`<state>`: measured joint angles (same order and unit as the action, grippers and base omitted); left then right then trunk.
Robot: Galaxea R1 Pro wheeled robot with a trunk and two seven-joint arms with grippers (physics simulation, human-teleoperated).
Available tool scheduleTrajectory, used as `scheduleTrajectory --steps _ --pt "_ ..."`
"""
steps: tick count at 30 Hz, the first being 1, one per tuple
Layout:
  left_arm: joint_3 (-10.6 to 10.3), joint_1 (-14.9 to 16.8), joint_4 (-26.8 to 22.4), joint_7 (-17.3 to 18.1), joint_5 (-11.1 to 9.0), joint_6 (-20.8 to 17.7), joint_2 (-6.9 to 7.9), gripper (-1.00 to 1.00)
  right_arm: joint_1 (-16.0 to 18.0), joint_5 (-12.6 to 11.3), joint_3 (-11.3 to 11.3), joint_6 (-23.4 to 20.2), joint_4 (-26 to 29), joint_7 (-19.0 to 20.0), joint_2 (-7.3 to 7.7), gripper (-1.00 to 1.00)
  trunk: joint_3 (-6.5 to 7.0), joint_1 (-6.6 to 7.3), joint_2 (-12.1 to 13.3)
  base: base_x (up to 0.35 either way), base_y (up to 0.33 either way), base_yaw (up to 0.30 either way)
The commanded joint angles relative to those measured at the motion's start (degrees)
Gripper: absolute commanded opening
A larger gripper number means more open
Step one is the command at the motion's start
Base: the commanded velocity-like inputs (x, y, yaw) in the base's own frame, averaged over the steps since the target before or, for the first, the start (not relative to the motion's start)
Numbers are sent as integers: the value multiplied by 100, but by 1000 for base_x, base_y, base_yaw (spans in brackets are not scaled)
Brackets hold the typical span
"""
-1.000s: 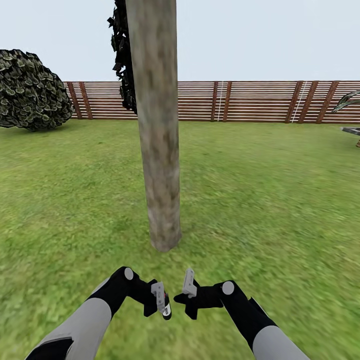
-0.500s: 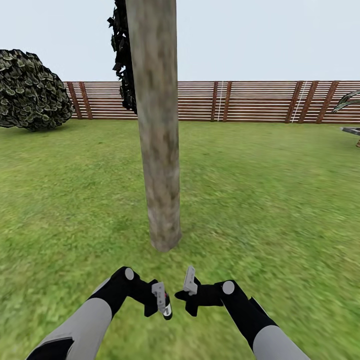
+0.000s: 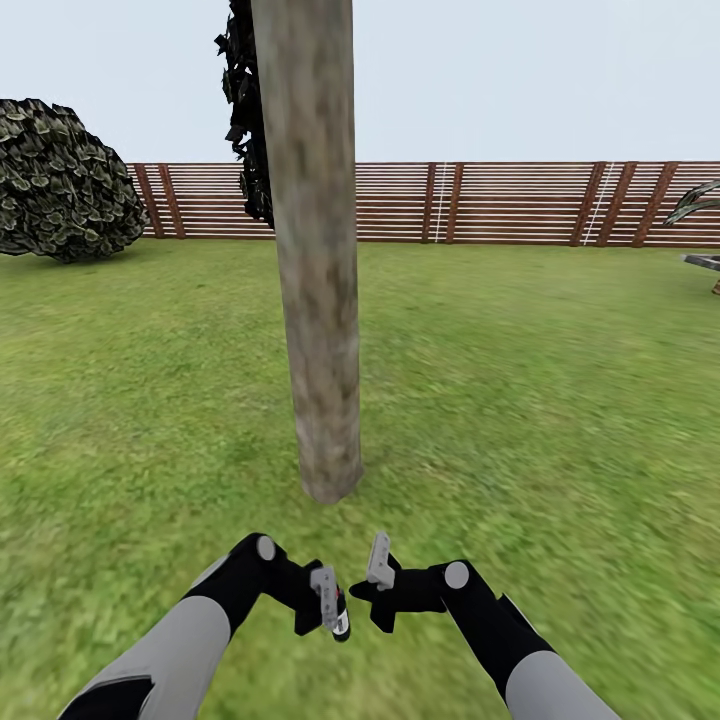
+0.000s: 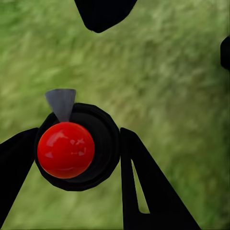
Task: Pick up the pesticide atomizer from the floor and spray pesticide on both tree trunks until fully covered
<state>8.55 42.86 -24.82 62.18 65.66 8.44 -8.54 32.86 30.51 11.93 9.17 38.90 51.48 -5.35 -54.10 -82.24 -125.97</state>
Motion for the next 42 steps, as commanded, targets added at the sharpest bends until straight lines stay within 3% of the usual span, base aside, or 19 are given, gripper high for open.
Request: scheduleTrajectory --steps 1,42 --pt "-11 3 -5 11 55 54 -8 -100 2 60 -6 50 9 3 -1 -100 -5 1 -2 0 0 0" --pt "-72 11 -5 13 -9 68 -139 -100 3 63 -6 50 4 3 -1 -100 -5 1 -2 0 0 0"
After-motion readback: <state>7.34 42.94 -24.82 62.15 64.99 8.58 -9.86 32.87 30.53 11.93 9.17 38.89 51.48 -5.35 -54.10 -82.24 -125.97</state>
